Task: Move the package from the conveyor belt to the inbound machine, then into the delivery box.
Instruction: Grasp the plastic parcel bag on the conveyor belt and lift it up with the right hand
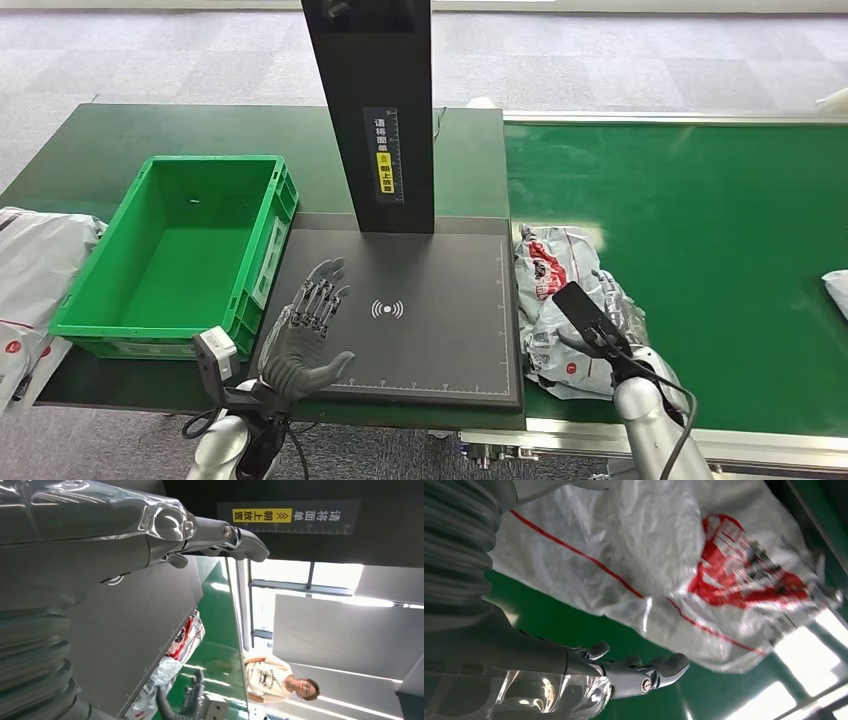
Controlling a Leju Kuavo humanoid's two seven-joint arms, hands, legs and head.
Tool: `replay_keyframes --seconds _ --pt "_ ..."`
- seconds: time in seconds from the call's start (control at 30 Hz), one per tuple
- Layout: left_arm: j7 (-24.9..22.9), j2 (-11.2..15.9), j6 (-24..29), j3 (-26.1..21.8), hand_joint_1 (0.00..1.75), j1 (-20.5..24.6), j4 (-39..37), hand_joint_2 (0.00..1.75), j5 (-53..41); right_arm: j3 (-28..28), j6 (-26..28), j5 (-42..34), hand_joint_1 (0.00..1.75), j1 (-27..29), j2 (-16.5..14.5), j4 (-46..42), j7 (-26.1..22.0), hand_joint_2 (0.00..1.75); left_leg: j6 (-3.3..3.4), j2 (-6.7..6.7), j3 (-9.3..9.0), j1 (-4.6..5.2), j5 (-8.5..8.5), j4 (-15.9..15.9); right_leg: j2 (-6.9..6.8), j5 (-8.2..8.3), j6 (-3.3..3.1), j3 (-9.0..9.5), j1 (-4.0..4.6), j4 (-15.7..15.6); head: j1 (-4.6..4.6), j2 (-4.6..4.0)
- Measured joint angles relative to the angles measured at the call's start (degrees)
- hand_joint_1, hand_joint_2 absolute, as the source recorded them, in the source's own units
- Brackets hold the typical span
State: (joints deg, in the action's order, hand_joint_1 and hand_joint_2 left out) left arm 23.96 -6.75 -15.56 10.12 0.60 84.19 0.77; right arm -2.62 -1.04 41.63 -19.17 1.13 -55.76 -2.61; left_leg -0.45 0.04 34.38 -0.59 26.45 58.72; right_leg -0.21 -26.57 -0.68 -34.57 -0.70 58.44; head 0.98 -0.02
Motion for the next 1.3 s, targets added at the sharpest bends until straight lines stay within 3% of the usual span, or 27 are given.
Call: replay_keyframes --seconds 0.1,0.13,0.23,0.27,0.6,0.87,1.03,1.3 --pt "-0.11 -0.01 -0.04 0.0 0.0 0.37 0.0 1.75 0.0 -0.29 -4.78 -0.42 0.0 -1.53 0.53 5.02 1.64 1.75 -0.01 0.0 0.0 -0.01 0.01 0.0 0.01 -0.01 -0.01 -0.01 0.0 0.0 -0.01 0.0" --pt "-0.11 -0.01 -0.05 0.0 0.0 0.49 0.0 1.75 0.0 -0.57 -5.82 -0.06 0.08 -2.03 0.7 6.54 2.47 1.75 -0.01 0.0 -0.01 -0.02 0.01 -0.01 0.01 -0.01 -0.01 -0.01 0.01 0.0 0.0 0.0" --pt "-0.13 -0.01 -0.05 0.0 0.0 0.62 0.0 1.75 0.0 -1.77 -7.85 1.37 1.39 -3.72 1.21 10.42 4.63 1.75 -0.01 0.02 -0.06 -0.03 0.01 -0.01 0.03 -0.02 -0.01 0.01 0.01 0.0 -0.01 0.0" --pt "-0.13 -0.01 -0.05 0.0 0.0 0.62 0.0 1.75 0.0 -2.25 -8.41 1.83 1.75 -4.32 1.42 11.52 5.23 1.75 -0.01 0.02 -0.08 -0.03 0.01 -0.01 0.04 -0.02 -0.01 0.03 0.02 0.0 -0.01 0.0" --pt "-0.9 -0.01 0.14 0.0 0.0 0.57 0.01 1.75 -0.08 -5.54 -8.02 3.1 1.75 -7.66 2.61 16.09 7.76 1.75 0.0 0.01 -0.36 -0.01 0.02 0.0 0.0 -0.04 0.03 0.39 0.03 -0.04 0.01 0.0" --pt "-1.76 -0.2 1.09 -0.16 0.0 -0.32 1.2 1.75 -0.1 -6.47 -0.54 2.72 1.75 -6.23 2.46 13.91 8.42 1.75 -0.01 -0.15 -0.27 -0.01 0.02 0.01 -0.14 -0.06 0.03 0.34 0.03 -0.01 0.01 0.0" --pt "-1.84 -0.38 1.44 -0.57 0.0 -1.36 2.46 1.75 -0.17 -4.46 8.23 -2.67 1.75 -3.67 1.81 9.6 1.93 1.75 -0.01 -0.13 -0.11 0.0 0.02 0.0 -0.13 -0.06 0.02 0.2 0.03 -0.01 0.01 0.0" --pt "-0.92 -0.79 2.41 -0.7 0.0 -1.61 3.02 1.75 -0.15 1.01 18.84 -15.54 1.75 -0.46 -0.26 -1.94 -14.32 1.75 -0.01 -0.13 -0.1 -0.02 0.02 0.0 -0.12 -0.06 0.02 0.16 0.02 0.0 0.0 0.01"
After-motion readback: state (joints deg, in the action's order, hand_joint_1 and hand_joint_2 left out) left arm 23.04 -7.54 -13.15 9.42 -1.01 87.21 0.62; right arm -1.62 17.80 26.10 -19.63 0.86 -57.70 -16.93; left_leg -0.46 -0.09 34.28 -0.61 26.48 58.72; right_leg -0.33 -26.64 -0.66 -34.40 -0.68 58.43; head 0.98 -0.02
